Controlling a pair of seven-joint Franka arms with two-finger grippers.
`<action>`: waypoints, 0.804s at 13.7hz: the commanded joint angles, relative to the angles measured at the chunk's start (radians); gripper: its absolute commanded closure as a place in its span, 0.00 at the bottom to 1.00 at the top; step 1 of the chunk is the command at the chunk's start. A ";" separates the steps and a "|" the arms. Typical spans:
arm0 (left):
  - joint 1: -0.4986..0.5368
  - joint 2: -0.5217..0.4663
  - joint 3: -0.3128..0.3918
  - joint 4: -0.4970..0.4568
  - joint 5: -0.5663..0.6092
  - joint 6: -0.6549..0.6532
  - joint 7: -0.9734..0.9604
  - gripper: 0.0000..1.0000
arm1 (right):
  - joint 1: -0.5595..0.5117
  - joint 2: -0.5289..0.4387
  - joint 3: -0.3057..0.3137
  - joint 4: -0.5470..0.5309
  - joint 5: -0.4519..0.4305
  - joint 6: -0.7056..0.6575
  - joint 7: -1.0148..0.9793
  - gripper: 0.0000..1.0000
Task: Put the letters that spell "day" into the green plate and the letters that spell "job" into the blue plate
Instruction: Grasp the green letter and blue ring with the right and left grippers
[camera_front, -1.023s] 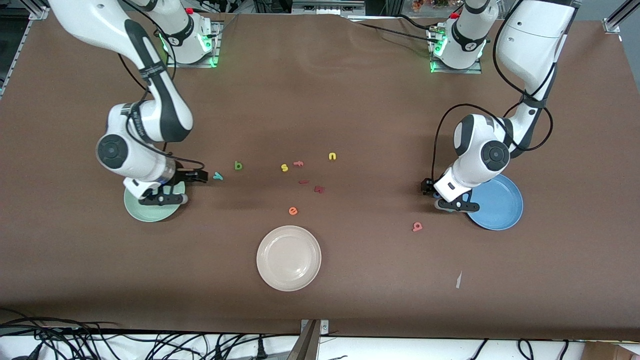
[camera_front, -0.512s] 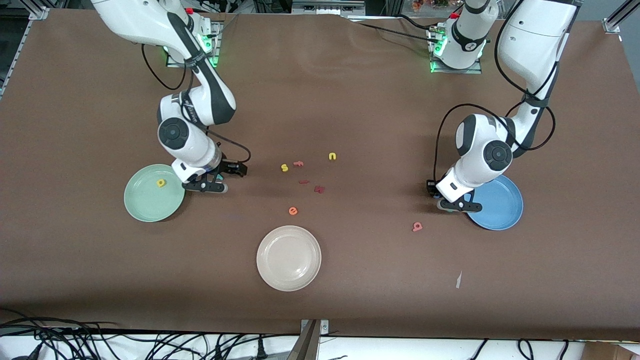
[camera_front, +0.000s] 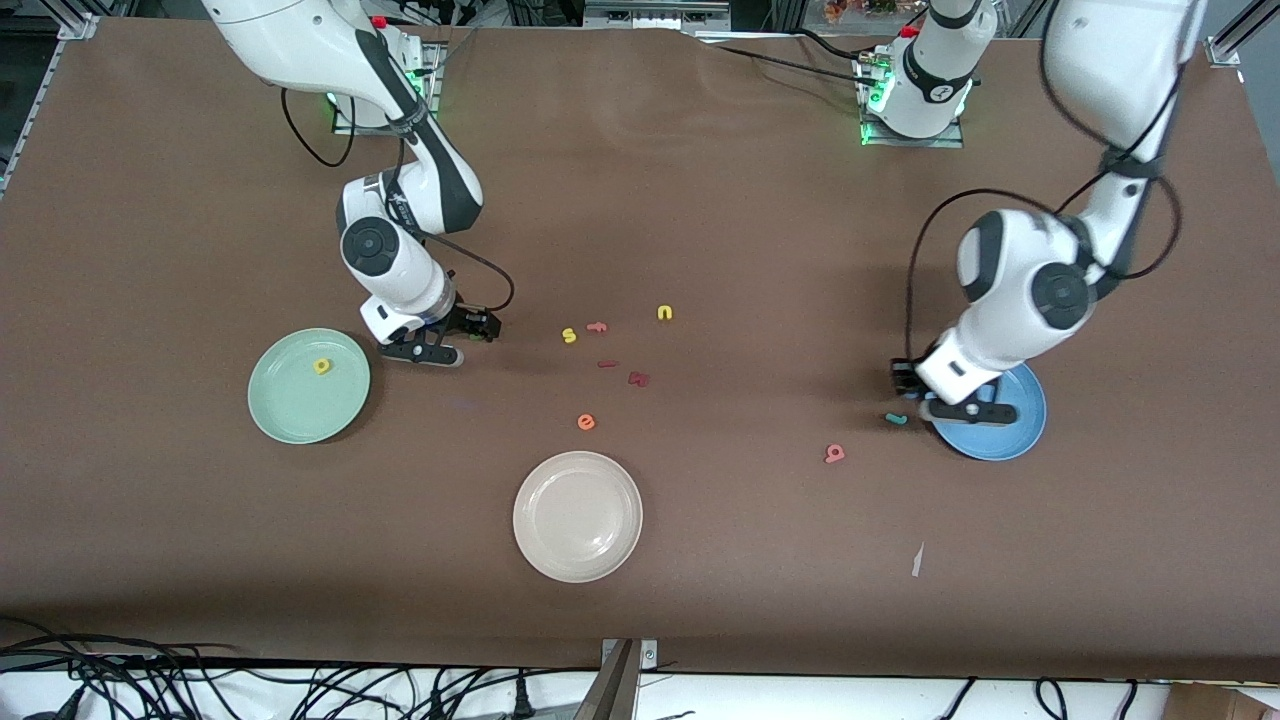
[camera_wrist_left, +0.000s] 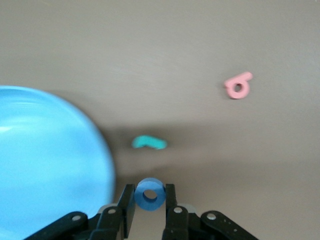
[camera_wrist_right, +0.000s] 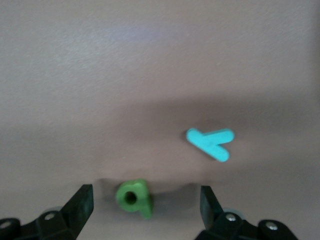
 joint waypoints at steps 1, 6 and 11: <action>0.084 -0.048 -0.008 -0.026 0.065 -0.041 0.119 0.87 | 0.028 0.002 -0.003 -0.014 0.011 0.032 0.024 0.13; 0.133 0.008 -0.006 -0.027 0.063 0.043 0.270 0.23 | 0.027 0.010 -0.003 -0.014 0.009 0.032 0.019 0.49; 0.084 0.032 -0.008 -0.011 0.051 0.049 0.254 0.19 | 0.025 0.011 -0.005 -0.005 0.011 0.032 0.022 0.88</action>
